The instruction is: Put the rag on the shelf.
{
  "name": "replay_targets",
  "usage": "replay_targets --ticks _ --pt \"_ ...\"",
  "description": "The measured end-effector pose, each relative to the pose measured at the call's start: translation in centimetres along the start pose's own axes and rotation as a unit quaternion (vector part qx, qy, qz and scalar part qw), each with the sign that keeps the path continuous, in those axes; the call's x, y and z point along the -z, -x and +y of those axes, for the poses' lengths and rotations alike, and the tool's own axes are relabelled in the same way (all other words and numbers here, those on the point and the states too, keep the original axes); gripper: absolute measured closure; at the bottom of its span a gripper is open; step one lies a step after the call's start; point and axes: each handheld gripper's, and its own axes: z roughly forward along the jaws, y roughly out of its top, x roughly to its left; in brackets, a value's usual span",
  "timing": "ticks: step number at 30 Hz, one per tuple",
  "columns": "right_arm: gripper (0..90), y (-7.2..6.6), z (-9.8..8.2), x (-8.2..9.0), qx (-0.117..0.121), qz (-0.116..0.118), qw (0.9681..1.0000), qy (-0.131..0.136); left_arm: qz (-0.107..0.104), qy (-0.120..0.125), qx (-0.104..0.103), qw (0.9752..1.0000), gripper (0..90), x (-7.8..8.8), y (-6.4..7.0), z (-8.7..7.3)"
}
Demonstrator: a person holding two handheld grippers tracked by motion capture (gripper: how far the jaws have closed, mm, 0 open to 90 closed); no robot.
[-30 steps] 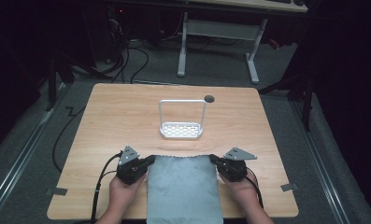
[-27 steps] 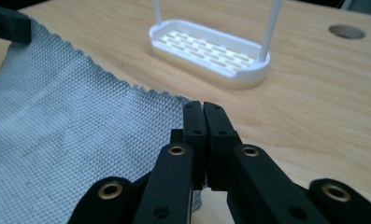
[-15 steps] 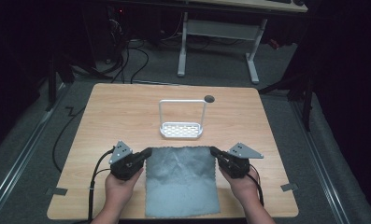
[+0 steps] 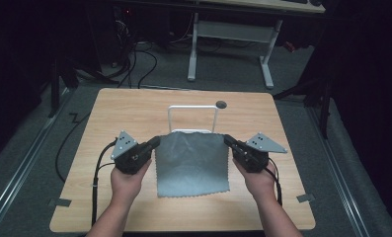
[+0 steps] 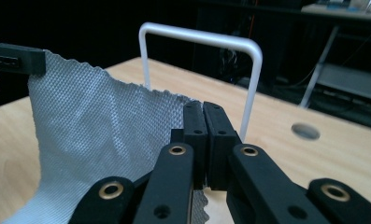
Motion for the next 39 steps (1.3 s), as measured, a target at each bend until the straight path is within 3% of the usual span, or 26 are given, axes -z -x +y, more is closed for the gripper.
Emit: replay_targets --ticks 9,21,28,33,36,39 --pt "89.4 0.4 2.7 -0.1 0.006 -0.002 0.9997 0.024 0.011 0.022 -0.018 0.9995 90.0 -0.7 -0.6 3.1" --pt "89.4 1.0 6.3 0.5 0.017 -0.01 0.9981 0.058 0.019 0.055 -0.038 0.9976 90.0 -0.1 -1.0 7.1" --pt "89.5 1.8 7.2 0.2 0.01 -0.012 0.9983 0.057 0.004 0.044 -0.035 0.9984 90.0 -1.3 -1.9 7.9" --pt "89.5 3.0 7.1 -0.4 -0.009 -0.011 0.9989 0.044 0.008 0.035 -0.032 0.9988 90.0 -2.2 -3.0 8.2" --pt "89.6 3.8 7.2 -0.8 -0.024 -0.007 0.9988 0.041 0.013 0.03 -0.042 0.9986 90.0 -3.0 -3.4 8.5" --pt "89.7 4.1 7.2 -1.6 -0.013 -0.023 0.9987 0.044 0.018 0.028 -0.042 0.9986 90.0 -3.8 -3.7 8.8"
